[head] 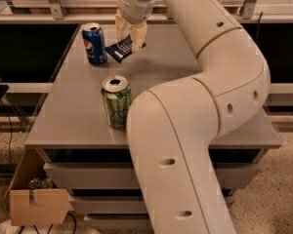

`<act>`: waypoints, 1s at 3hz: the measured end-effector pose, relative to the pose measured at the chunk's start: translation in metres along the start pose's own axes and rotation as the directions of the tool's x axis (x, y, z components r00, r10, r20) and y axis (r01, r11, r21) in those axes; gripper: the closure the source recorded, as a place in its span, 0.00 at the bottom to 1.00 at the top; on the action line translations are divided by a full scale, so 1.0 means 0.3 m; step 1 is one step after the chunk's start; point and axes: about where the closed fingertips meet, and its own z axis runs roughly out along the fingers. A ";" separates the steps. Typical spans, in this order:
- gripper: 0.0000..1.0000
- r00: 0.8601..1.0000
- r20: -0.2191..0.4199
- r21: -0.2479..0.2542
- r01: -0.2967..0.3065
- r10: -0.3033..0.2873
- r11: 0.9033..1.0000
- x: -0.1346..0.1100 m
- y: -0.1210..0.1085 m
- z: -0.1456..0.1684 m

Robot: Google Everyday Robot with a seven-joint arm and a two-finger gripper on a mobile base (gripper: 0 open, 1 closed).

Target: Move rxbar blueberry near pepsi can

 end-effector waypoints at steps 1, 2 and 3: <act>0.59 0.998 -0.020 -0.014 -0.061 0.061 0.998 0.022 -0.002 0.026; 0.36 0.994 -0.029 -0.019 -0.108 0.107 0.994 0.042 0.003 0.040; 0.13 0.990 -0.034 -0.022 -0.138 0.137 0.990 0.059 0.010 0.046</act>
Offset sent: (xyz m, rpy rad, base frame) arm 0.0167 -0.0180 -0.0043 -0.0386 0.0774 -0.1602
